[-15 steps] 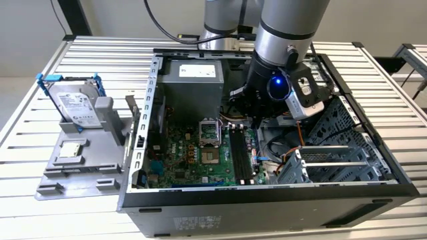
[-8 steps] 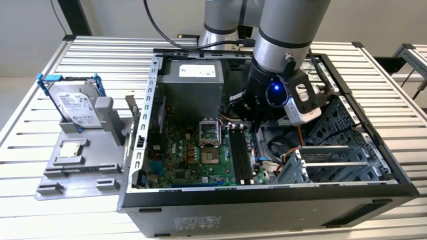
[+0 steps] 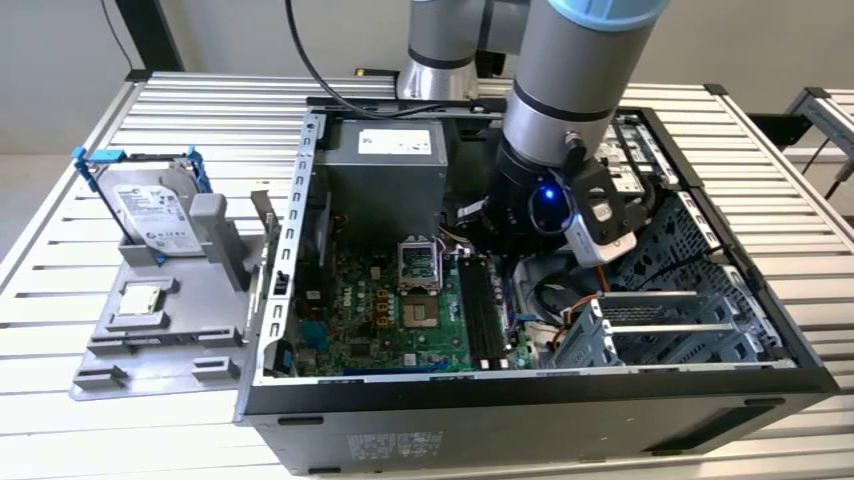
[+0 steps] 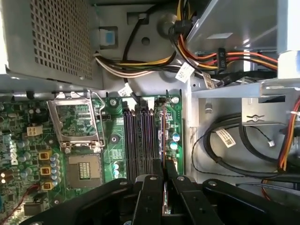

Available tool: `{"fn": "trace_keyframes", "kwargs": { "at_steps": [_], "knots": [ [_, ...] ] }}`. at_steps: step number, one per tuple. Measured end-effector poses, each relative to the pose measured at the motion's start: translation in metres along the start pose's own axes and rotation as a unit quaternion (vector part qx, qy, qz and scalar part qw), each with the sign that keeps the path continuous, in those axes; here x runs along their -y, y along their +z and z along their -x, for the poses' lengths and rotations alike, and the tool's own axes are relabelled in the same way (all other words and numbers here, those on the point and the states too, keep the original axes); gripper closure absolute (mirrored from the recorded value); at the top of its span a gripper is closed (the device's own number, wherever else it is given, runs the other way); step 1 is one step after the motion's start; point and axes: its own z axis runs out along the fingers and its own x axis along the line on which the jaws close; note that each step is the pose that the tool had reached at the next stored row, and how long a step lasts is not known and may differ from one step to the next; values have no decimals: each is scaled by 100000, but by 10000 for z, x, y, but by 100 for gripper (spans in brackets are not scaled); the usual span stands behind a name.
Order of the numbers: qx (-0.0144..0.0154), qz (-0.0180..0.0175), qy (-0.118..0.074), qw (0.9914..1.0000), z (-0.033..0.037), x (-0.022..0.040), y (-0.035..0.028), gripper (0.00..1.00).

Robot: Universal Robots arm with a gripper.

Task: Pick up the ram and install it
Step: 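Insert the ram into the slot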

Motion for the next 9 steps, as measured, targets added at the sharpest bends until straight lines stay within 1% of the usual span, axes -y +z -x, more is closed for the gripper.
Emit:
{"fn": "trace_keyframes", "kwargs": {
  "at_steps": [5,9],
  "knots": [
    [-2,12,-581,99998,0,26,92,100],
    [-4,12,-827,99997,-4,27,165,100]
  ]
}}
